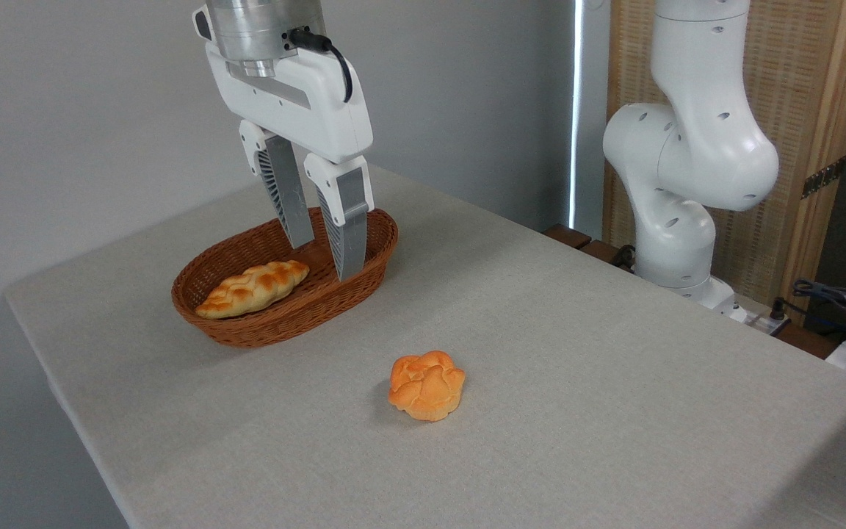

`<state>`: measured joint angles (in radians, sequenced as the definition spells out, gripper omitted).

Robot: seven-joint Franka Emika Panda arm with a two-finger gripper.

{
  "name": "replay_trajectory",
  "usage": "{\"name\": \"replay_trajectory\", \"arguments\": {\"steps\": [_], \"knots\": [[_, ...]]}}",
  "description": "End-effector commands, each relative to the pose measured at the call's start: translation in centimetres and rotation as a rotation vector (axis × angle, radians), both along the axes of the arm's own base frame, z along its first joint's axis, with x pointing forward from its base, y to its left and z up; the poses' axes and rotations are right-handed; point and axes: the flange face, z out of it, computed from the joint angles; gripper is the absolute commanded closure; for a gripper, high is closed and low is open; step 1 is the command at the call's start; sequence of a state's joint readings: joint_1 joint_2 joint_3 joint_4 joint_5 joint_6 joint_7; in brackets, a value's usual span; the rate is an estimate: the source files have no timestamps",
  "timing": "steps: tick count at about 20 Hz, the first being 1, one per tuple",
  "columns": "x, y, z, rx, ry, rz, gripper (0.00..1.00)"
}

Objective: Put bread into the basket

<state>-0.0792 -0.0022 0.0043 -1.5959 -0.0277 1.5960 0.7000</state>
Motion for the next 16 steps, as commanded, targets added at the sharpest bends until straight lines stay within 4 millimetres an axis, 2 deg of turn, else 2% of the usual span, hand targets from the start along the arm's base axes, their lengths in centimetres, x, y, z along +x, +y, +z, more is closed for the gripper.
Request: {"name": "replay_trajectory", "arguments": {"steps": [1,7,11,16], "knots": [[-0.4,0.3,0.1,-0.016,-0.011,-0.005,0.00],[-0.5,0.3,0.1,-0.015,-0.009,-0.005,0.00],[-1.8,0.3,0.2,-0.015,-0.005,-0.007,0.00],[-1.8,0.3,0.1,-0.015,-0.003,-0.008,0.00]]}}
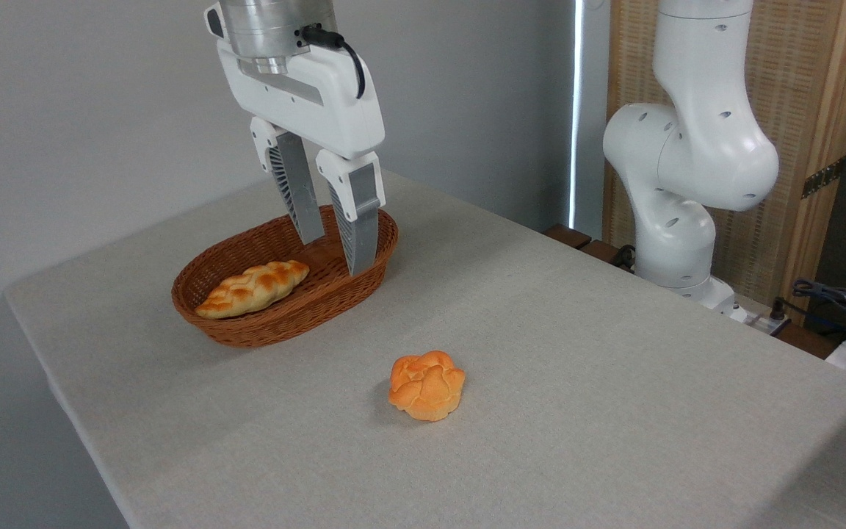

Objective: Put bread into the basket

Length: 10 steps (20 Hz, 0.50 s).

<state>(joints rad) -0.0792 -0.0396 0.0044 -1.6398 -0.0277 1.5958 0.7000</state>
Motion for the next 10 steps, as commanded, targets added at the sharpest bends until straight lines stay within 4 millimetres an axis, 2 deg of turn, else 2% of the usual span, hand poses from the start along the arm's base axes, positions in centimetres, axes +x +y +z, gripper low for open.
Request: {"name": "replay_trajectory", "arguments": {"steps": [1,7,10], "knots": [[-0.6,0.2,0.0,-0.015,-0.008,-0.008,0.00],[-0.9,0.5,-0.4,-0.010,0.002,-0.005,0.00],[-1.2,0.4,-1.2,0.002,0.018,-0.009,0.00]]}}
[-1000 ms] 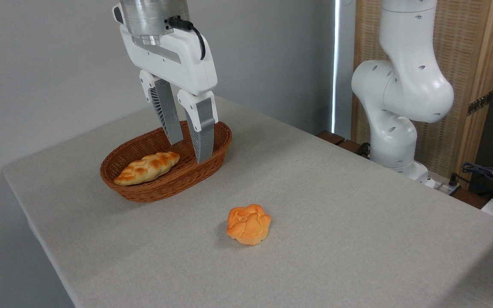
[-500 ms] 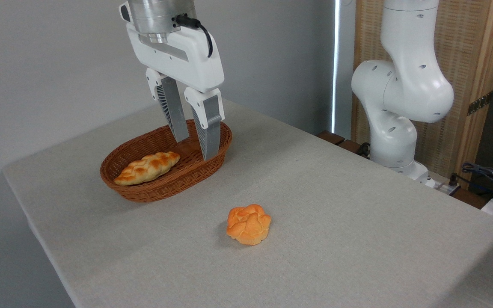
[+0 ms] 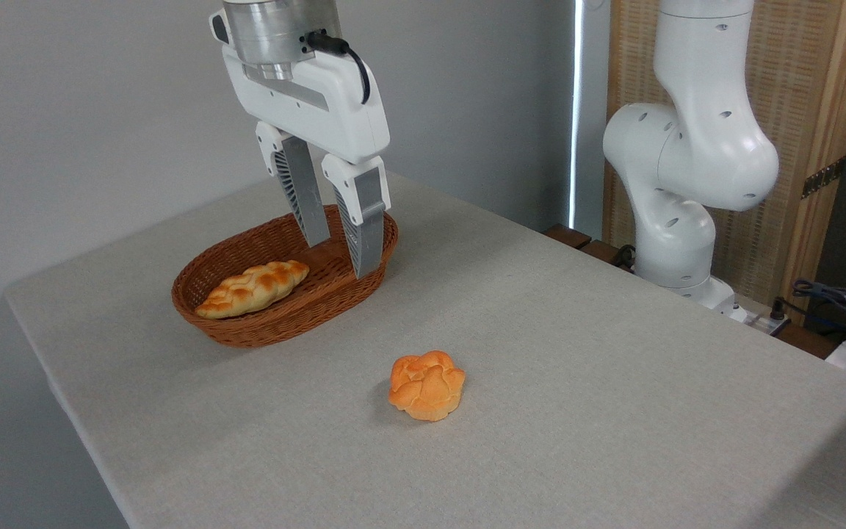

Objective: Put bread into the basket

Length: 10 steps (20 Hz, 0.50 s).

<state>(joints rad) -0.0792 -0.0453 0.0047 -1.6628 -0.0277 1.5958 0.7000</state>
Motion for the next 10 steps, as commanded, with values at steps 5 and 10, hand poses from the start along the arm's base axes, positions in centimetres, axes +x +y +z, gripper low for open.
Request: {"name": "replay_trajectory", "arguments": {"steps": [5,10], "knots": [[-1.4,0.6,-1.1,0.005,0.004,-0.008,0.00],[-1.8,1.0,-1.5,0.037,-0.015,-0.010,0.00]]}}
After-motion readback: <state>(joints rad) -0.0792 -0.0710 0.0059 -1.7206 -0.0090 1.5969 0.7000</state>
